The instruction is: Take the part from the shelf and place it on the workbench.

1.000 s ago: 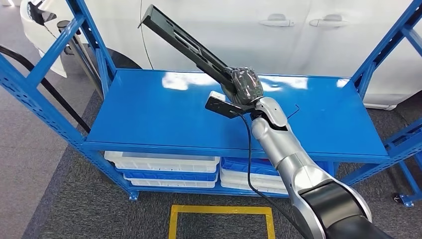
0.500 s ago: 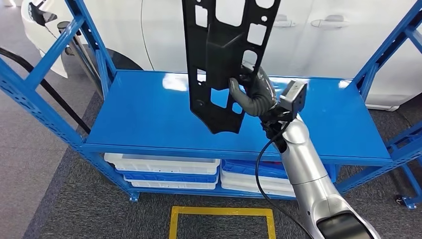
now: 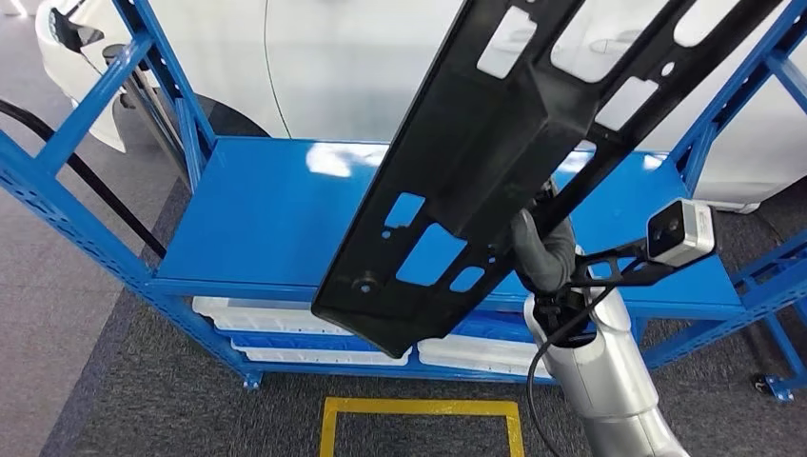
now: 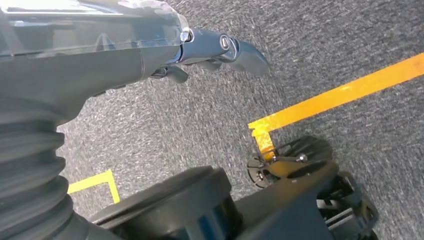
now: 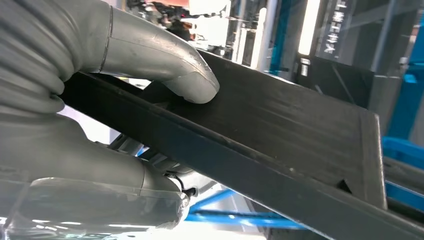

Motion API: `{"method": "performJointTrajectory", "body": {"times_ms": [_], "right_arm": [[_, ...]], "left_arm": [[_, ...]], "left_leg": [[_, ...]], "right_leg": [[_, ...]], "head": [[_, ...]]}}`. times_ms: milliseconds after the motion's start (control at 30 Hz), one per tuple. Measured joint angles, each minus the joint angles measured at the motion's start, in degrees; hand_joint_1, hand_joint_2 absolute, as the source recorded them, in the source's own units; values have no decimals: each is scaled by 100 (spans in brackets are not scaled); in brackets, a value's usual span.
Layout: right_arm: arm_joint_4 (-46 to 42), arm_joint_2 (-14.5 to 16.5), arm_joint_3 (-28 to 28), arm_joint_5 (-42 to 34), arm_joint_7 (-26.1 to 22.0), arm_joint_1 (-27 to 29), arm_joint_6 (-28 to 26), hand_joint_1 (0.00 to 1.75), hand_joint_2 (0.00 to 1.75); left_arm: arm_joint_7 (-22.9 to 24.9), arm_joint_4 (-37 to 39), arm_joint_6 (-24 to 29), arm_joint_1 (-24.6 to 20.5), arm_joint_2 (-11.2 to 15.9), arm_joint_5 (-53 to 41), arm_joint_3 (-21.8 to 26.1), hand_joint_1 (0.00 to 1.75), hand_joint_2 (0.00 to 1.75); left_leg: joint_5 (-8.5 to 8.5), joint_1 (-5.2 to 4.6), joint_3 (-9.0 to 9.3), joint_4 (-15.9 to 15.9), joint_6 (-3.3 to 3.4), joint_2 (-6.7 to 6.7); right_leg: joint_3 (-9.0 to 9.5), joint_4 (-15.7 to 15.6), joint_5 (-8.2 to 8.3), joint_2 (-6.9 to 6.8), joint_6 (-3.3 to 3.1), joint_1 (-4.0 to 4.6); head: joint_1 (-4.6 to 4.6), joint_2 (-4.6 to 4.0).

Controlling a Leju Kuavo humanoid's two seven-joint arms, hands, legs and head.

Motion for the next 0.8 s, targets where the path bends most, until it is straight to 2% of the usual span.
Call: {"method": "performJointTrajectory", "body": {"times_ms": [67,100,133,200,233,267,300,333,400,433,467,567,600,667,733,767,800], "right_arm": [[-150,-25,8,37,-4,113,-23,175,175],[-210,-42,10,44,-7,147,-26,175,175],[-260,-60,11,50,-10,169,-26,175,175],[-315,-90,15,62,-19,217,-19,175,175],[-324,-99,20,78,-24,250,-17,175,175],[-326,-108,25,102,-29,283,-17,175,175],[-326,-114,31,128,-36,307,-20,175,175],[-326,-120,35,153,-45,319,-23,175,175],[-327,-126,37,182,-66,319,-28,175,175],[-330,-127,38,192,-77,317,-33,175,175],[-334,-127,39,205,-86,317,-41,175,175],[-343,-132,43,287,-110,314,-105,175,175],[-347,-133,45,324,-115,307,-131,175,175],[-355,-130,55,392,-119,285,-181,175,175],[-357,-127,73,432,-117,270,-232,175,175],[-357,-126,84,445,-114,268,-252,175,175],[-357,-126,96,450,-111,265,-264,175,175]], "left_arm": [[-31,0,-10,13,-3,0,0,0,175],[-40,0,-12,14,-5,0,0,0,175],[-47,0,-13,11,-7,1,0,0,175],[-77,0,-13,11,-9,14,0,0,175],[-100,0,-5,17,-9,20,0,0,175],[-126,0,22,23,-9,14,0,0,175],[-148,0,62,27,-10,-5,-1,0,175],[-163,0,115,27,-11,-39,-2,0,175],[-172,0,213,22,-13,-102,-4,0,175],[-170,0,250,20,-13,-104,-4,0,175],[-168,0,278,20,-13,-85,-3,0,175],[-108,0,313,21,-13,-16,3,0,175],[-76,0,313,20,-13,-14,4,0,175],[-20,0,310,16,-13,-9,5,0,175],[16,0,307,-5,-13,5,9,0,175],[26,0,302,-17,-13,10,11,0,175],[34,0,296,-26,-13,14,13,0,175]], "left_leg": [[36,20,13,-48,60,-3],[60,35,26,-83,94,2],[84,51,36,-115,123,8],[100,52,34,-129,148,18],[101,51,30,-126,150,20],[101,51,28,-119,149,20],[99,51,26,-110,146,17],[95,52,28,-98,140,13],[76,41,26,-72,106,2],[70,30,19,-61,79,-1],[66,20,11,-54,49,-2],[57,23,1,-49,-50,-1],[0,31,-25,18,-78,2],[-294,44,-228,494,-122,8],[-645,45,-560,1255,-150,11],[-708,45,-662,1500,-155,11],[-667,45,-674,1548,-151,11]], "right_leg": [[3,4,-14,-4,62,-1],[-31,87,-85,-5,89,-5],[-116,285,-221,-5,116,-9],[-429,983,-593,-6,158,-34],[-589,1336,-726,-7,177,-46],[-677,1534,-758,-8,190,-58],[-658,1515,-681,-10,198,-71],[-526,1266,-513,-14,199,-85],[-117,475,-173,-19,182,-93],[20,187,-86,-17,159,-86],[86,33,-61,-12,133,-73],[81,-20,-51,-3,32,-62],[87,-37,-40,-8,-9,-70],[100,-65,-23,-29,-72,-78],[96,-62,-26,-47,-97,-60],[95,-57,-28,-54,-102,-51],[94,-49,-31,-57,-105,-45]], "head": [[1,0],[1,0],[2,0],[2,0],[2,0],[2,0],[2,0],[2,0],[2,0],[2,0],[1,0],[1,0],[1,0],[1,0],[0,0],[1,0],[1,0]]}}
